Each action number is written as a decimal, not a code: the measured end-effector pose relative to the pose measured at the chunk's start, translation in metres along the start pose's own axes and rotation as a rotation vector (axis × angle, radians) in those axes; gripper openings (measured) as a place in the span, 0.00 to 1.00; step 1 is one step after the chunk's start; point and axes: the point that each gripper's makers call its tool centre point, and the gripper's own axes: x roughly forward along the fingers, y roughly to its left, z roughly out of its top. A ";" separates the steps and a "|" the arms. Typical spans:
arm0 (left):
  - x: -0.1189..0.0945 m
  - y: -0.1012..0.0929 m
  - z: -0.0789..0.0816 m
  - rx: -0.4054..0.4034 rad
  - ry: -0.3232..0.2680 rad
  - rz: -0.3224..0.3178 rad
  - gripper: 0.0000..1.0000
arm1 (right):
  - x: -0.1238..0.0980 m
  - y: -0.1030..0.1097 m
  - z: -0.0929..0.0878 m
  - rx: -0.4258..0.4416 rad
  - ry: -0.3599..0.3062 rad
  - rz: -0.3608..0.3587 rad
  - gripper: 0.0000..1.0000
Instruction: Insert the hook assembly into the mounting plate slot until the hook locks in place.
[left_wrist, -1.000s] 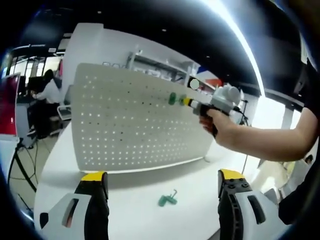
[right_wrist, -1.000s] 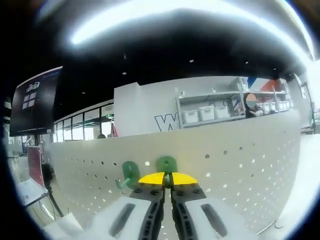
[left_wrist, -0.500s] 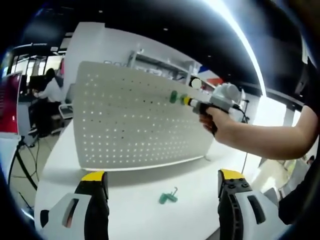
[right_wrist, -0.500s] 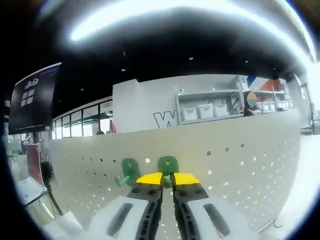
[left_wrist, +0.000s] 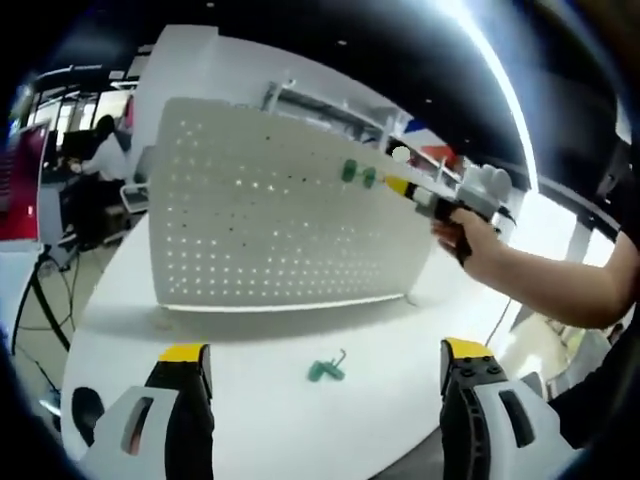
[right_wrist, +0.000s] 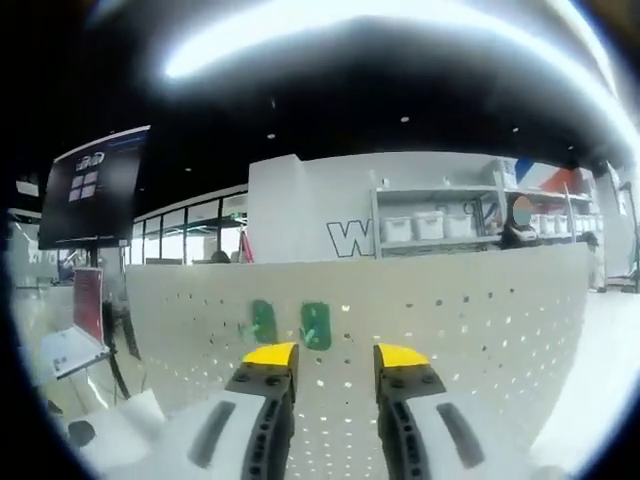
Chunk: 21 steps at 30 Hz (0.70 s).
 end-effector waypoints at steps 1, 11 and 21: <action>-0.001 -0.001 -0.002 0.003 0.004 0.000 0.95 | -0.004 -0.002 -0.008 -0.010 0.028 0.006 0.28; -0.011 -0.005 -0.021 0.028 0.059 0.011 0.96 | -0.064 -0.023 -0.069 0.028 0.189 0.016 0.31; -0.012 -0.014 -0.047 -0.010 0.126 0.009 0.96 | -0.120 -0.020 -0.105 0.004 0.296 0.057 0.32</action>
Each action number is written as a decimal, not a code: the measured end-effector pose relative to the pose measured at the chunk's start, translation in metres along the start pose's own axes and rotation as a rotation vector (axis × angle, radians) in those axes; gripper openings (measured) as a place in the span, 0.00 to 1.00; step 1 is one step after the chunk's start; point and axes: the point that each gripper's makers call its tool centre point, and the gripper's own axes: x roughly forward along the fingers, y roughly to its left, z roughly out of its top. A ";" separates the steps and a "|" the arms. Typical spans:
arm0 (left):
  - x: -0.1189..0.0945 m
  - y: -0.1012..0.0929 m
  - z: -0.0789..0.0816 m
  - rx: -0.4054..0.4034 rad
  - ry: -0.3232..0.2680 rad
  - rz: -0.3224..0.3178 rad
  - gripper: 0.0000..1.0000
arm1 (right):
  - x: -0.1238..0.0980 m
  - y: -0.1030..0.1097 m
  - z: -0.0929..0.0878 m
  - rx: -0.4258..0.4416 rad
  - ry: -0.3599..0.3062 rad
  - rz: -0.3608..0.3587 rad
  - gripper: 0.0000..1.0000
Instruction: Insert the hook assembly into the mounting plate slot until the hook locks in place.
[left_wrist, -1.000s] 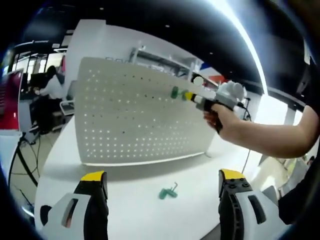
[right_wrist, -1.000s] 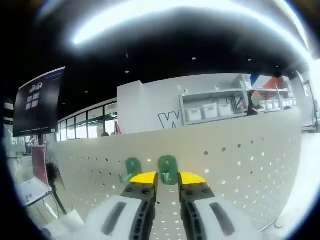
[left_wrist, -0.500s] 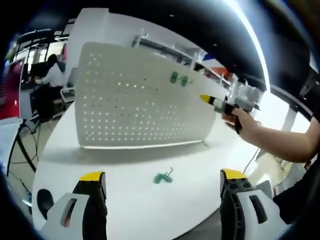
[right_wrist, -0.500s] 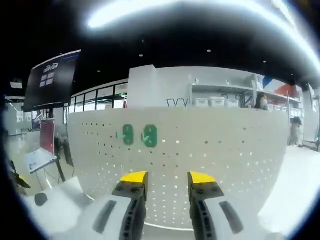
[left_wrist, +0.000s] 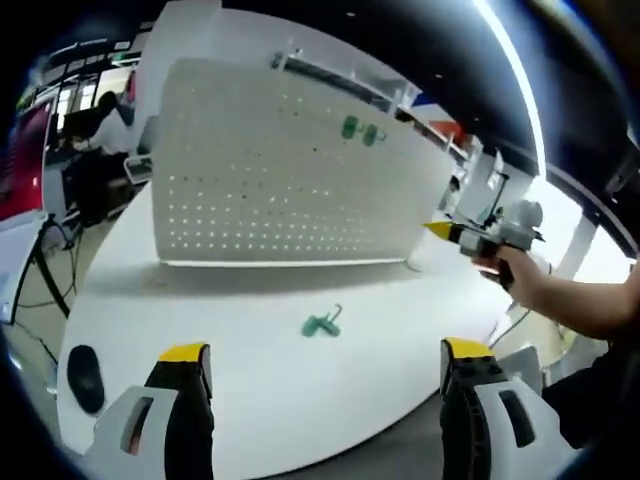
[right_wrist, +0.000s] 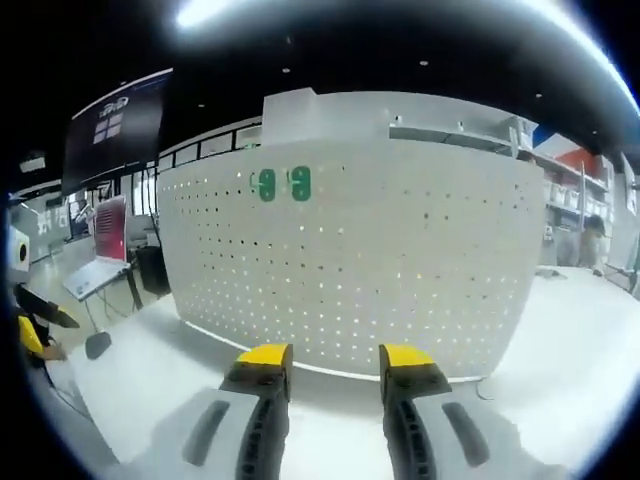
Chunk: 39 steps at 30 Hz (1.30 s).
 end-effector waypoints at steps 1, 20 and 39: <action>0.000 -0.002 -0.001 0.006 0.007 0.000 0.96 | -0.004 0.000 -0.007 0.007 0.016 0.004 0.33; -0.001 -0.010 -0.013 0.081 0.083 0.016 0.99 | -0.077 0.037 -0.082 0.109 0.217 0.138 0.37; -0.012 -0.007 -0.032 0.076 0.127 0.015 1.00 | -0.095 0.103 -0.133 -0.004 0.506 0.474 0.36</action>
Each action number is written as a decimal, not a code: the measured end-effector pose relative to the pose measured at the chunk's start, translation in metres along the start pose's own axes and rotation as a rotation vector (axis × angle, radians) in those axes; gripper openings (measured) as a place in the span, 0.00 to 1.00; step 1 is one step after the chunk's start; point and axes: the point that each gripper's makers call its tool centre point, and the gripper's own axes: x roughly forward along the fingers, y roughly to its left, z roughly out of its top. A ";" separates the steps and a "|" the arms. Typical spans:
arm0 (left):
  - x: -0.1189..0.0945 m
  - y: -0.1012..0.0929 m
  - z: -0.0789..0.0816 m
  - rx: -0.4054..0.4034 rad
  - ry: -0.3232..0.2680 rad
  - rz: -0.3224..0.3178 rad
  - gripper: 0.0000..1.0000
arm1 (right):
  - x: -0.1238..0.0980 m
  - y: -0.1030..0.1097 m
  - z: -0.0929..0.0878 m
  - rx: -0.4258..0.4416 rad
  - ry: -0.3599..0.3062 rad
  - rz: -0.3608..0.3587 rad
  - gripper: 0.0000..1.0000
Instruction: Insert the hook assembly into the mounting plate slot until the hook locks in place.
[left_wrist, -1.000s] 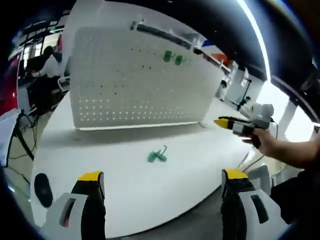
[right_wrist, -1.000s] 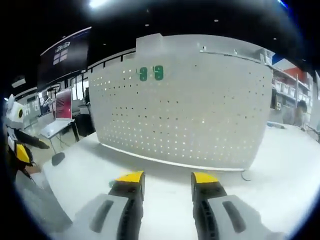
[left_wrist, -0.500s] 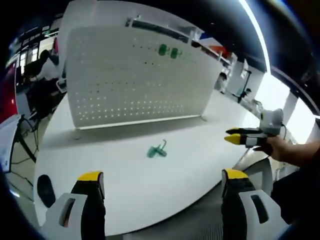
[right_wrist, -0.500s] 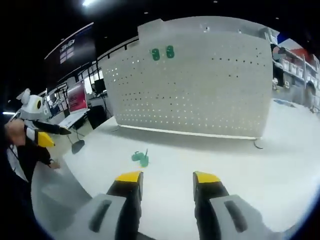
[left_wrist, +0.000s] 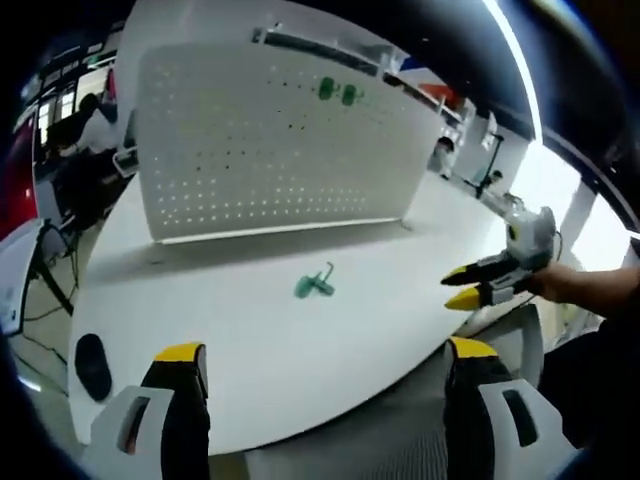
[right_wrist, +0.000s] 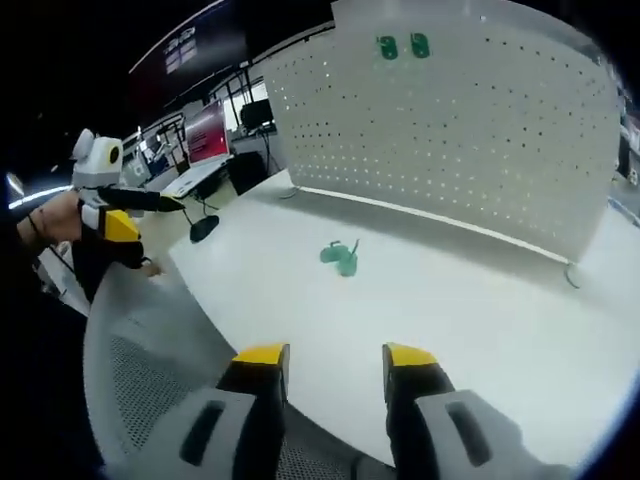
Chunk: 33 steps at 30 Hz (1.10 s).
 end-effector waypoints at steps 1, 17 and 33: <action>0.001 0.002 -0.001 -0.004 0.001 0.001 1.00 | 0.002 0.001 -0.001 0.001 0.008 0.009 0.36; 0.005 0.013 -0.010 -0.028 0.007 0.013 0.97 | 0.064 -0.019 0.017 -0.040 0.149 0.090 0.27; 0.010 0.031 -0.012 -0.084 0.013 0.033 0.96 | 0.144 -0.030 0.053 0.055 0.221 0.129 0.21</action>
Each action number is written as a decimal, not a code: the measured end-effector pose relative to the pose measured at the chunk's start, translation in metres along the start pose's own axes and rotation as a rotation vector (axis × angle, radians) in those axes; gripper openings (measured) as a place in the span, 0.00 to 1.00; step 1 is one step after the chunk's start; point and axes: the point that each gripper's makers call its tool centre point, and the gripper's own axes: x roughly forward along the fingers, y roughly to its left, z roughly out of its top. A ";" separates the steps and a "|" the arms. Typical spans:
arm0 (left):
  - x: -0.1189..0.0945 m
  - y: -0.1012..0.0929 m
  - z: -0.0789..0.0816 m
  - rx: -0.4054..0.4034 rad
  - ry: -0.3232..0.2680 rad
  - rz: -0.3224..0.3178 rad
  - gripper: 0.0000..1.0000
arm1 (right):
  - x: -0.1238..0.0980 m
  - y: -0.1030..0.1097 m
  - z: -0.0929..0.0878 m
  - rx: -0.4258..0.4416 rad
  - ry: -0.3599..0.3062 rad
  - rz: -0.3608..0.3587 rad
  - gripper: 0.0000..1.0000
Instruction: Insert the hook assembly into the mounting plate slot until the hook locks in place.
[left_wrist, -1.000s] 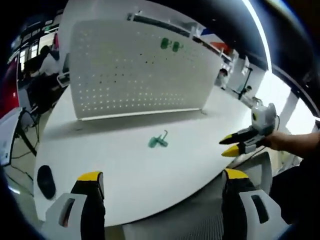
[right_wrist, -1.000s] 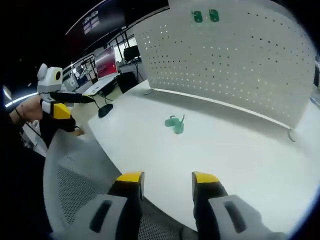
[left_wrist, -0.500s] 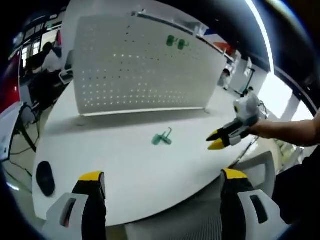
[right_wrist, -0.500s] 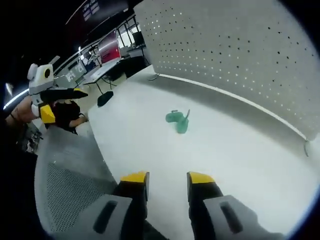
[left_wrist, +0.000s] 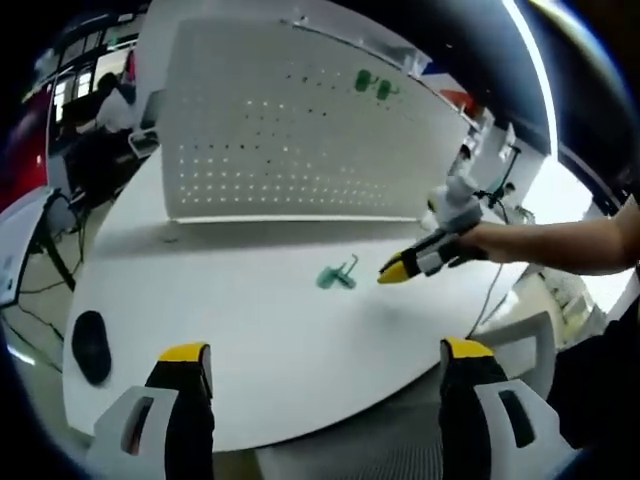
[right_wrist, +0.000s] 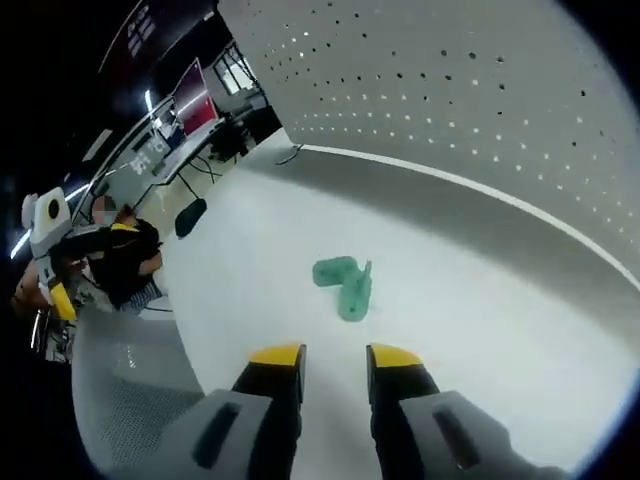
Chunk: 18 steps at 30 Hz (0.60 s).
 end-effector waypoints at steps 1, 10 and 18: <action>0.000 0.000 0.000 0.000 0.002 0.000 0.95 | 0.003 -0.002 0.002 -0.009 0.008 -0.004 0.21; 0.008 0.001 0.004 -0.032 -0.004 -0.011 0.95 | 0.025 -0.011 0.017 0.032 0.038 -0.003 0.16; 0.013 0.003 0.004 -0.044 0.001 -0.018 0.95 | 0.038 -0.014 0.022 0.016 0.068 -0.017 0.13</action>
